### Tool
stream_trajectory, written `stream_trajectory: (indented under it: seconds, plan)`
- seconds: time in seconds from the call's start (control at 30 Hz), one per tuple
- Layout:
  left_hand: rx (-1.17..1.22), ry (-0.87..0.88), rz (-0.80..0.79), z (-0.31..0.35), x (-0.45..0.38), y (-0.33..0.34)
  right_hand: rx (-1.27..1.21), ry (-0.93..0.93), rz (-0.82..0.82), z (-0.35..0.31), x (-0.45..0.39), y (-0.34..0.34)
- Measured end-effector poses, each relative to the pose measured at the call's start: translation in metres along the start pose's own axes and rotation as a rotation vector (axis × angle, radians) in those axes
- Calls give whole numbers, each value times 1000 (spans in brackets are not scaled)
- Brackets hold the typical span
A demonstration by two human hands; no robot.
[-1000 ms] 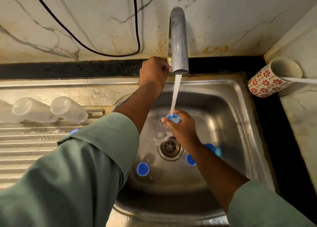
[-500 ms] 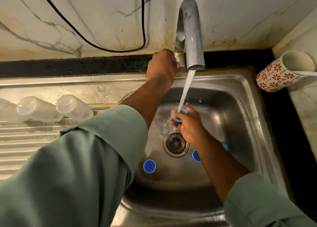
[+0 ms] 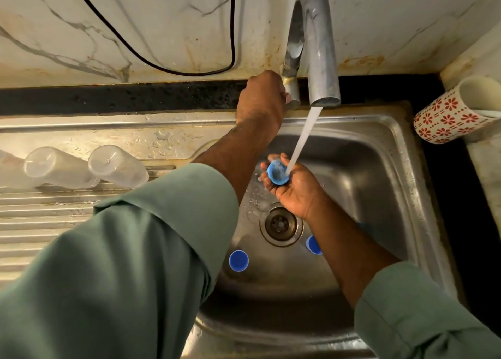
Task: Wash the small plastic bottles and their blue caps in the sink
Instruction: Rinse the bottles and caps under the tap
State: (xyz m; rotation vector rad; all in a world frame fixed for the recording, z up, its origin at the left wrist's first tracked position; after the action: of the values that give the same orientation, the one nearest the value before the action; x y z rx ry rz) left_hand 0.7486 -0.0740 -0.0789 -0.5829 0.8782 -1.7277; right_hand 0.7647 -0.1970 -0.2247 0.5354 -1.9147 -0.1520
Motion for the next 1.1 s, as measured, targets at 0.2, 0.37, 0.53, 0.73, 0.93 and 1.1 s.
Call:
stream_trajectory:
  seconds: [0.2, 0.37, 0.53, 0.73, 0.93, 1.1]
  plan:
    - [22, -27, -6, -1, 2, 1, 224, 109, -30, 11, -3, -4]
    - [16, -35, -1, -1, 2, 1, 257, 159, 127, 14, 3, -22]
    - [26, -57, 0, 1, 5, 0, 23, 108, 197, 11, 0, -41]
    - [28, -52, 6, 4, 9, -5, 150, -165, 171, 3, 5, -30]
    - [36, -54, 16, 4, 9, -4, 256, -56, 226, 5, 3, -14]
    - [21, -45, 15, 1, 8, -2, 445, -105, 319, 7, -10, -11]
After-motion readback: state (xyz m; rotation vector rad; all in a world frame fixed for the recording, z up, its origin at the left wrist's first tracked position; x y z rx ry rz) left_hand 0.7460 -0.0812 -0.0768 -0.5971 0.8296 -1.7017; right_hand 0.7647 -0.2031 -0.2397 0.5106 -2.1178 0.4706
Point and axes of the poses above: each hand's wrist, its own x-axis away from the middle knuckle, its own y-axis out of the palm, z = x × y, the point moved 4 cm from there along -x, towards the middle knuckle, and after that the axes turned 15 degrees about z, right-handed, at the moved point
